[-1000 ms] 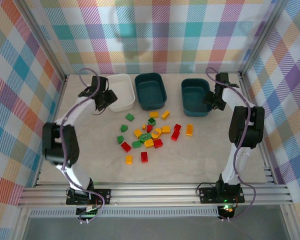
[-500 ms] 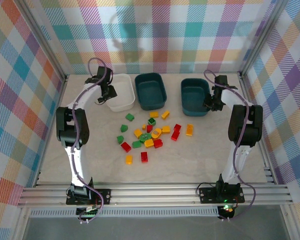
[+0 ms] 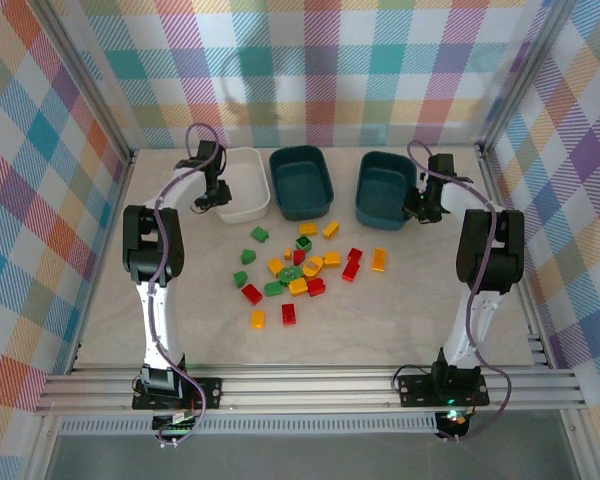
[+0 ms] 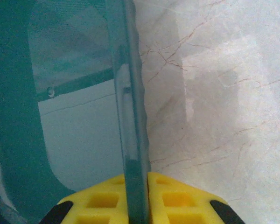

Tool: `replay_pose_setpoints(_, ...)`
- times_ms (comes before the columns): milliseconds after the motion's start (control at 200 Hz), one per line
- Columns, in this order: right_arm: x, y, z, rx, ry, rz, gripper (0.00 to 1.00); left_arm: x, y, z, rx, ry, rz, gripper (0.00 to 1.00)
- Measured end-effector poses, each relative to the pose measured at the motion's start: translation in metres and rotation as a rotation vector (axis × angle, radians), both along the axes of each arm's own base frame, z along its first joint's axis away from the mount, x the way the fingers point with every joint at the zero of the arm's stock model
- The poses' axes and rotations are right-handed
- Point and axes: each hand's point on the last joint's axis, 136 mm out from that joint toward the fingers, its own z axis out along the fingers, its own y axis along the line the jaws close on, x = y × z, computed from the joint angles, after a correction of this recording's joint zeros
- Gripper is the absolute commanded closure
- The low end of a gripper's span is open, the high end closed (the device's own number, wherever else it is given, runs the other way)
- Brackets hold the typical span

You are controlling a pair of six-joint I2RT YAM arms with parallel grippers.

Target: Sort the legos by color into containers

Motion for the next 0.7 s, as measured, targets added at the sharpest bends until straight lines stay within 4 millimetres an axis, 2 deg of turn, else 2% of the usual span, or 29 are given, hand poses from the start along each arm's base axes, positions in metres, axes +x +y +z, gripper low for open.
replay_pose_setpoints(115,0.001,0.01,0.0,0.002,-0.004,0.019,0.9,0.009,-0.002,0.005,0.023,-0.012,-0.076,0.87)
replay_pose_setpoints(235,0.005,0.023,0.001,-0.004,-0.01,0.053,0.9,0.019,-0.006,0.007,0.034,-0.02,-0.148,0.93)
replay_pose_setpoints(440,0.024,0.034,0.01,-0.052,-0.037,0.105,0.91,0.02,-0.015,0.007,0.017,-0.016,-0.233,0.98)
replay_pose_setpoints(600,0.039,0.03,0.017,-0.112,-0.055,0.142,0.9,0.022,-0.02,0.006,0.019,-0.016,-0.287,0.98)
replay_pose_setpoints(700,0.037,0.028,0.017,-0.138,-0.049,0.164,0.89,0.022,-0.021,0.006,0.019,-0.018,-0.305,0.96)
